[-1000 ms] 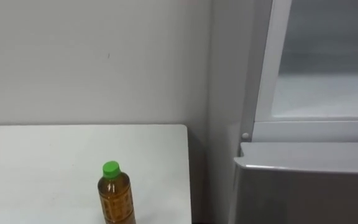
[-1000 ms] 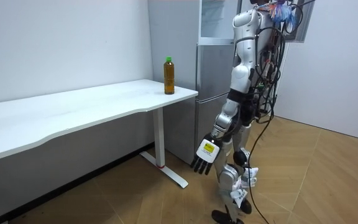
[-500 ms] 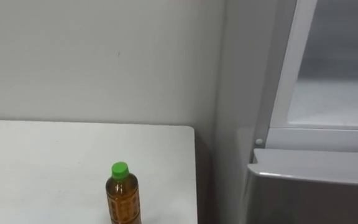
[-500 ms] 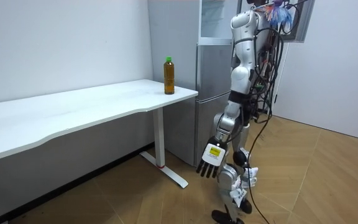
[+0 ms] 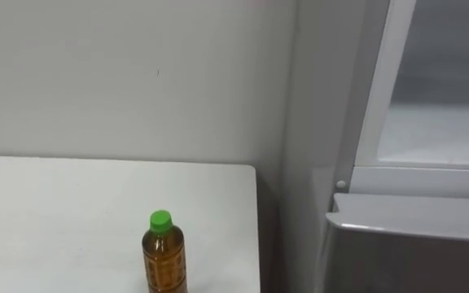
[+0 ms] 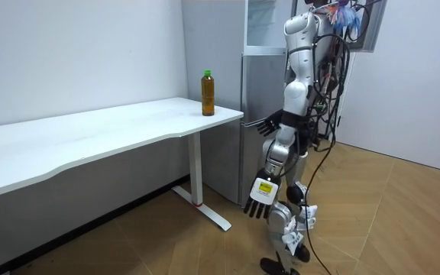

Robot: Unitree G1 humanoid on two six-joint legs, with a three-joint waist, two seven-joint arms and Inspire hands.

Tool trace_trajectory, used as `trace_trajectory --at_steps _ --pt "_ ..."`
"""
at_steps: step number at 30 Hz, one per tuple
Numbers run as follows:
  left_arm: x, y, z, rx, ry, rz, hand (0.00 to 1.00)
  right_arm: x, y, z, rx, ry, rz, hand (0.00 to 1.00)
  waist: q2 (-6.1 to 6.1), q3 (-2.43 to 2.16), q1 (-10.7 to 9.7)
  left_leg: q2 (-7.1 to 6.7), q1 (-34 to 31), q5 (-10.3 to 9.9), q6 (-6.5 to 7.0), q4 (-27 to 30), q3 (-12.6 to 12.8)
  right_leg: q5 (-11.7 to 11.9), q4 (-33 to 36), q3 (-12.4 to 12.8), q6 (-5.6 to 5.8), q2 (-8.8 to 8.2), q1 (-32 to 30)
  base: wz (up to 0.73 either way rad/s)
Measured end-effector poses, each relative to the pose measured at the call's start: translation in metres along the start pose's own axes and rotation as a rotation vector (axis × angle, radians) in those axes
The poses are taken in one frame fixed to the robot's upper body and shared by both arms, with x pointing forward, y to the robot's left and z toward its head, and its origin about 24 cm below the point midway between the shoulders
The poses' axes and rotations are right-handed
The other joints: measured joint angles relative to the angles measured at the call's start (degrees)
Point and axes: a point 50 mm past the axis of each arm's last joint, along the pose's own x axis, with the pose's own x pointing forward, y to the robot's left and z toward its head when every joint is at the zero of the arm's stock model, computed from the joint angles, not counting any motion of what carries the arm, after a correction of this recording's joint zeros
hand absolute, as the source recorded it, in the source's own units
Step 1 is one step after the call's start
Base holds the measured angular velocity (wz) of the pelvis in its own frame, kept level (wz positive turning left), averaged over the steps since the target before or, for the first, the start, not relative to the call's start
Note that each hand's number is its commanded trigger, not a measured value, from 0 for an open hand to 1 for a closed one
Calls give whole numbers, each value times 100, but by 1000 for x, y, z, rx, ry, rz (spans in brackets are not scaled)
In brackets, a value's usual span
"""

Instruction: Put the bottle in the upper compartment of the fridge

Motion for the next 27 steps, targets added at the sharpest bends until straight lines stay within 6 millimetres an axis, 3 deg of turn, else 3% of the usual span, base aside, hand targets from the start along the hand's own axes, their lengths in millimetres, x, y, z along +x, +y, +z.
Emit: trace_trajectory --at_steps 5,13,19,25,27 --pt "-1 4 3 13 -5 -7 0 -5 8 32 -179 -16 78 0 -67 42 -23 -10 2 0 0 -14 16 3 102 96 -5 -15 -74 -12" --pt "-2 12 4 7 -3 13 0 -8 22 61 -266 -54 167 0 -184 78 2 -4 1 0 2 -15 15 15 141 119 -22 -15 -119 -1" --pt "-2 12 4 19 -1 13 0 -15 42 93 -395 -129 247 0 -144 67 36 3 -80 9 20 6 36 35 274 178 -51 -16 -272 -7" --pt "-1 8 4 59 8 2 0 -23 53 115 -462 -221 278 0 -55 66 207 -5 -90 23 42 6 35 32 348 238 -70 -6 -330 -2" --pt "-1 8 3 58 14 4 0 -24 65 132 -489 -291 320 0 -18 64 239 -5 -95 24 43 -3 26 28 399 266 -80 -9 -375 -8"
